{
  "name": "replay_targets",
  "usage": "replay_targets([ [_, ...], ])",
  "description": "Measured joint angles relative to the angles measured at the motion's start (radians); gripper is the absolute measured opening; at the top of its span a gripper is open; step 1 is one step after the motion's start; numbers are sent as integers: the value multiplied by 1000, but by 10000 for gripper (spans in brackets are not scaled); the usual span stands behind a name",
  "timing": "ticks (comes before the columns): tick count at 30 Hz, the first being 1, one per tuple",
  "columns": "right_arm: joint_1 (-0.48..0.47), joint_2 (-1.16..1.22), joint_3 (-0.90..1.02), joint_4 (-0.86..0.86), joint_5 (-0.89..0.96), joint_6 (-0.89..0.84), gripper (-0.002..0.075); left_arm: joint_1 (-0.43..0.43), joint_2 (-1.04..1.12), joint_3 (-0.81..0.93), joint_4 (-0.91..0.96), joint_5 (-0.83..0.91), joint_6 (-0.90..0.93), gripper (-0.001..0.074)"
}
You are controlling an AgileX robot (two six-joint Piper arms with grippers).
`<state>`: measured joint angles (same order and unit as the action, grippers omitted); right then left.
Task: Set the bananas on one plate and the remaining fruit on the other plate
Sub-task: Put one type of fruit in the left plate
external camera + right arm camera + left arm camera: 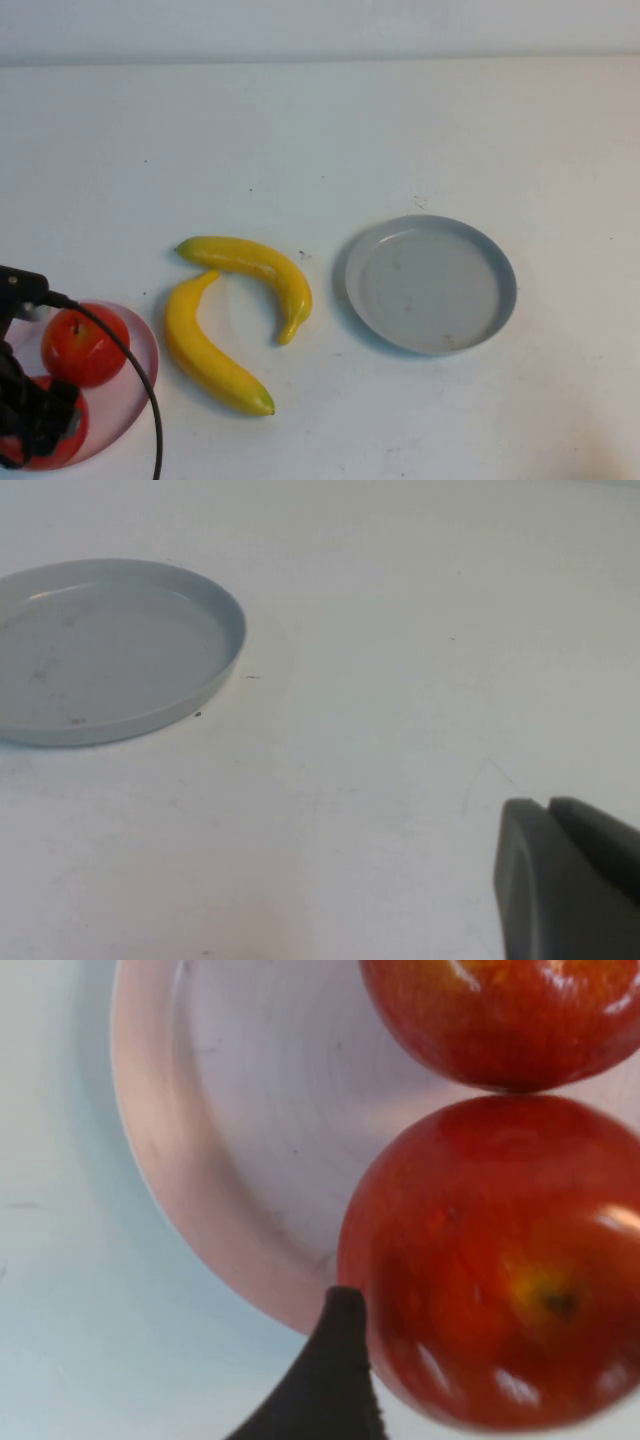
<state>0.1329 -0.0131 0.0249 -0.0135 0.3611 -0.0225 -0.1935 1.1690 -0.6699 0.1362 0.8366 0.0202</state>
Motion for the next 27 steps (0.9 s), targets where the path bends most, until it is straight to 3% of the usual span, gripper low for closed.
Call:
replay_targets([
  [9, 0, 0, 0, 0, 0, 0, -17, 0, -10, 2, 12, 0, -20, 668],
  [13, 0, 0, 0, 0, 0, 0, -17, 0, -69, -35, -17, 88, -97, 668],
  [21, 0, 0, 0, 0, 0, 0, -17, 0, -160, -185, -215, 212, -61, 654],
  [24, 0, 0, 0, 0, 0, 0, -17, 0, -163, -193, -298, 238, 17, 528],
  [27, 0, 0, 0, 0, 0, 0, -17, 0, -208, -173, -327, 193, 46, 251],
])
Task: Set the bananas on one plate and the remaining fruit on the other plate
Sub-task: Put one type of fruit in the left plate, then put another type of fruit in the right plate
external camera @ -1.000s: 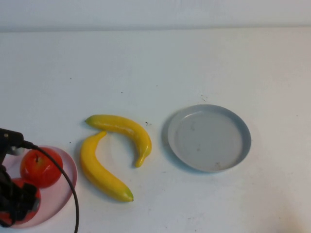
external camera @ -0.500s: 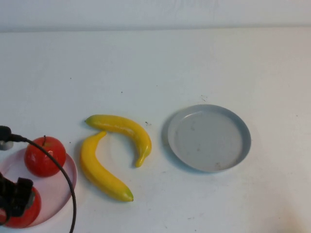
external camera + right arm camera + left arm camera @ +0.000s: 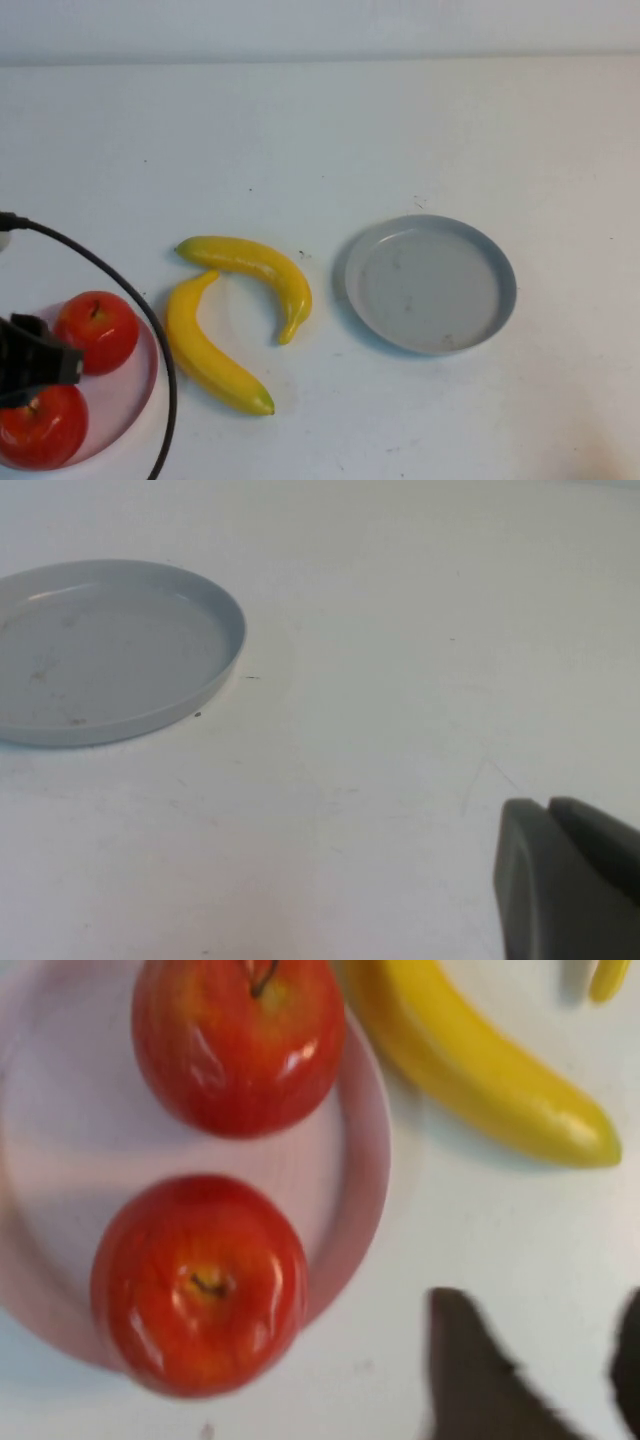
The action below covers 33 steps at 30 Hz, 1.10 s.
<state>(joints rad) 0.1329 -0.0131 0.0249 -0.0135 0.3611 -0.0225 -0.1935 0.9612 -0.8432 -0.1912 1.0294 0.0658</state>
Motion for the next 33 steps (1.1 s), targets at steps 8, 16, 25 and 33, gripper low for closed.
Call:
replay_targets([
  [8, 0, 0, 0, 0, 0, 0, -17, 0, -344, 146, -6, -217, 69, 15],
  [16, 0, 0, 0, 0, 0, 0, -17, 0, -617, 350, -8, -299, 82, 6],
  [25, 0, 0, 0, 0, 0, 0, -17, 0, -667, 441, 25, -418, 94, 5],
  [33, 0, 0, 0, 0, 0, 0, -17, 0, -695, 609, 25, -847, 119, 4],
])
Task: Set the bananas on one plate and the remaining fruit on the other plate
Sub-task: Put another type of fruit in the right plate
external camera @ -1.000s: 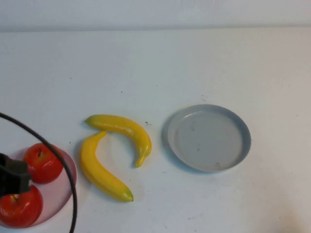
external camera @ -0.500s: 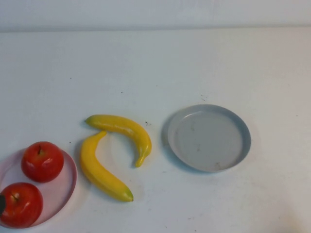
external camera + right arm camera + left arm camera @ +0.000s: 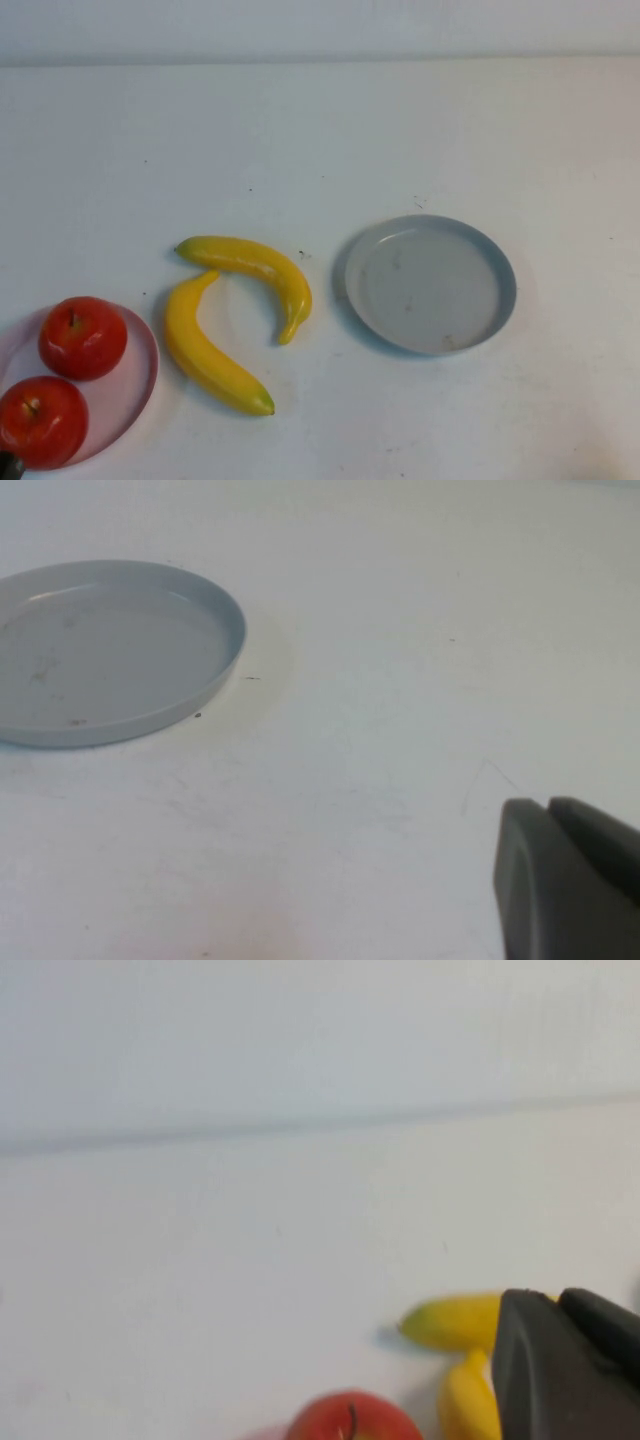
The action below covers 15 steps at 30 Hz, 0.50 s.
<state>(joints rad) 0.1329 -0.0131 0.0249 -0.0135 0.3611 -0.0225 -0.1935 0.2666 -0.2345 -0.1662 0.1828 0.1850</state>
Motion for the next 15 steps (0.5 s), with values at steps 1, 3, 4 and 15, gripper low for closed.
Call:
replay_targets([
  [1, 0, 0, 0, 0, 0, 0, -17, 0, -15, 28, 0, -49, 0, 4],
  [3, 0, 0, 0, 0, 0, 0, -17, 0, -67, 96, 0, -153, 4, 4],
  [4, 0, 0, 0, 0, 0, 0, -17, 0, -98, 125, 3, -191, 6, 4],
  [15, 0, 0, 0, 0, 0, 0, -17, 131, -275, 258, 83, -171, -23, 4],
])
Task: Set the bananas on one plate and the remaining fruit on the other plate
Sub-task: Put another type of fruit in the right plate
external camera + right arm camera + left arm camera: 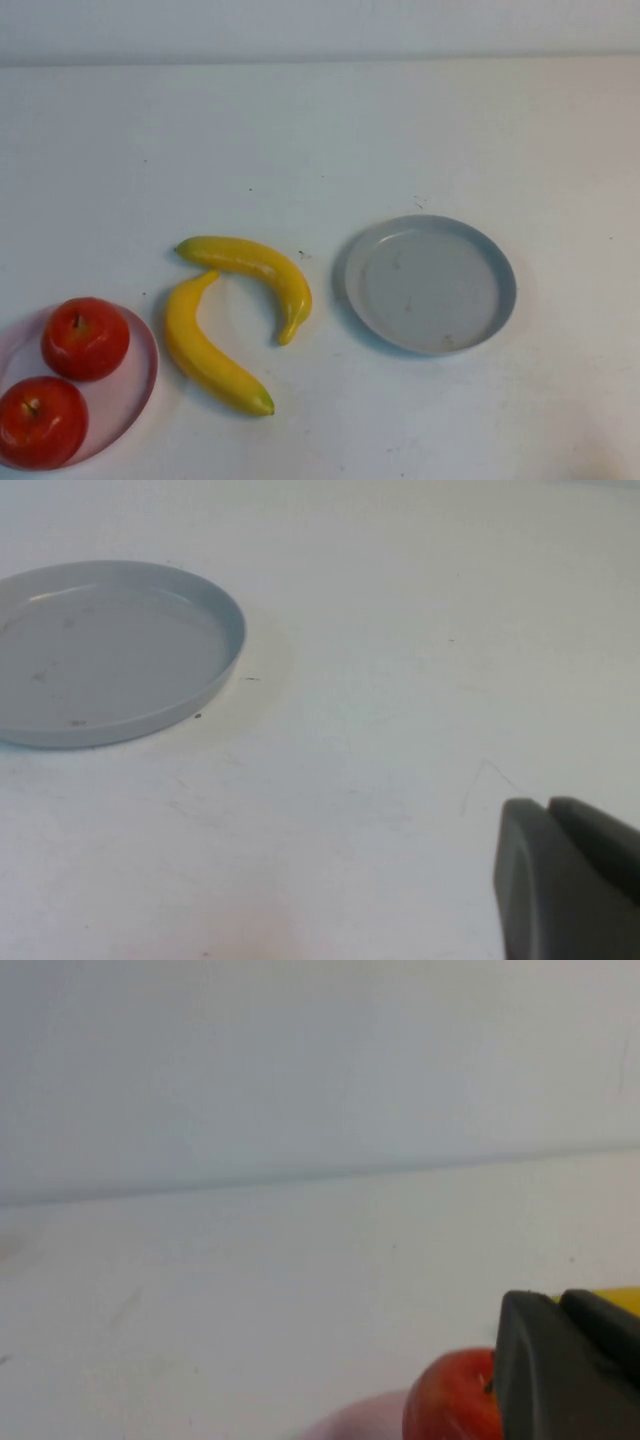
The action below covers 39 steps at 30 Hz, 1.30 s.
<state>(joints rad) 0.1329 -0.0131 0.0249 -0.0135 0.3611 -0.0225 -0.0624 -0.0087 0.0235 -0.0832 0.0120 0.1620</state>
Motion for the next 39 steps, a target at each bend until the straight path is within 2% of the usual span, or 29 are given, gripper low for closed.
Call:
replay_targets([
  [5, 0, 0, 0, 0, 0, 0, -17, 0, -2, 0, 94, 170, -67, 4],
  [11, 0, 0, 0, 0, 0, 0, -17, 2, -2, 1, 95, 354, -92, 4],
  [39, 0, 0, 0, 0, -17, 0, -17, 2, -2, 1, 83, 363, -107, 4],
])
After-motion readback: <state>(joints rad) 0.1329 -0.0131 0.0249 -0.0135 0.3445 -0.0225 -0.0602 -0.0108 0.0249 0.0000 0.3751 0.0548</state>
